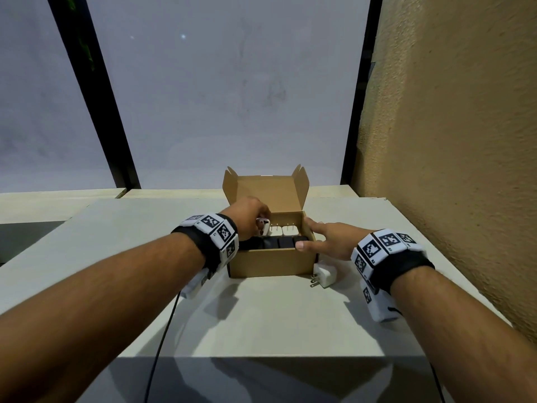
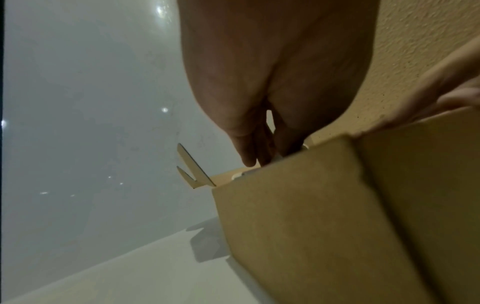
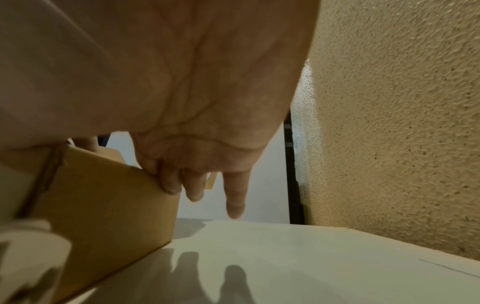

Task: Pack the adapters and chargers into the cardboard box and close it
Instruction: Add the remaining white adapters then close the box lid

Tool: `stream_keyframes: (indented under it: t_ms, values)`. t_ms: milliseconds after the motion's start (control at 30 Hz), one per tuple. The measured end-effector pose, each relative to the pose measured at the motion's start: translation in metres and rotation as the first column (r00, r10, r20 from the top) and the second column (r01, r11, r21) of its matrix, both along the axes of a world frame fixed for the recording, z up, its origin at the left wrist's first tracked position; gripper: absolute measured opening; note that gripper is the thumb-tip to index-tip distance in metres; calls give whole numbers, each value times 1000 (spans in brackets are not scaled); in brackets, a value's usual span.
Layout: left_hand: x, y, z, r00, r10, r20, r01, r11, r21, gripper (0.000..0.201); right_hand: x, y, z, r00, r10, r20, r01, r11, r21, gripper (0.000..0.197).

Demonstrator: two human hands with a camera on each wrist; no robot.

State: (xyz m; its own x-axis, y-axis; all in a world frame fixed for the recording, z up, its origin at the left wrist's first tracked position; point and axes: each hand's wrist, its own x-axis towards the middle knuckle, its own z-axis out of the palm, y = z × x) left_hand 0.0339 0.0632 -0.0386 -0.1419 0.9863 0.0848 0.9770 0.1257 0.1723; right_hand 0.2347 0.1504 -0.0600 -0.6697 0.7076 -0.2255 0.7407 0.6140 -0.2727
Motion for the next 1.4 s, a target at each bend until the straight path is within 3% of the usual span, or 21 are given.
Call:
stream_keyframes:
  t_ms: [267, 400, 500, 567, 633, 700, 767, 867, 1000, 1067, 1300, 1400]
  values:
    - [-7, 8, -10, 996, -6, -84, -3, 994, -105, 37, 0, 2, 0, 1000, 3, 13, -3, 1000, 9, 91]
    - [-7, 3, -13, 998, -6, -70, 1, 998, -70, 38, 0, 2, 0, 1000, 10, 17, -10, 1000, 13, 92]
    - [6, -9, -7, 999, -36, -31, 39, 996, 81, 36, 0, 0, 2, 1000, 19, 4, -19, 1000, 5, 90]
    - [26, -26, 1, 990, -139, -2, 136, 964, 227, 29, 1, -1, 3, 999, 39, -14, -39, 999, -20, 91]
    - [50, -48, 5, 937, -348, -10, 336, 897, 288, 25, 2, -1, 4, 998, 58, -13, -58, 998, -11, 89]
    - [73, -66, -1, 864, -498, -76, 502, 837, 217, 31, 2, -1, 5, 998, 52, 25, -53, 998, 32, 78]
    - [91, -73, -16, 842, -530, -103, 540, 833, 121, 38, 1, -3, 7, 998, 36, 52, -39, 997, 59, 77]
    - [108, -68, -35, 865, -487, -119, 495, 867, 51, 49, 0, -8, 11, 998, 26, 54, -30, 998, 64, 87]
    - [108, -59, -39, 884, -417, -211, 416, 908, -52, 68, -2, -13, 11, 997, 2, 78, -10, 996, 92, 84]
    - [107, -59, -39, 895, -404, -189, 394, 915, -86, 73, -3, -14, 12, 997, -3, 82, -5, 996, 94, 84]
    - [89, -75, -35, 948, -304, 92, 310, 949, -61, 32, -2, -16, 12, 997, -3, 75, -2, 997, 76, 86]
    - [76, -80, -28, 958, -252, 134, 264, 961, -86, 36, -2, -16, 12, 997, -7, 80, 1, 998, 66, 86]
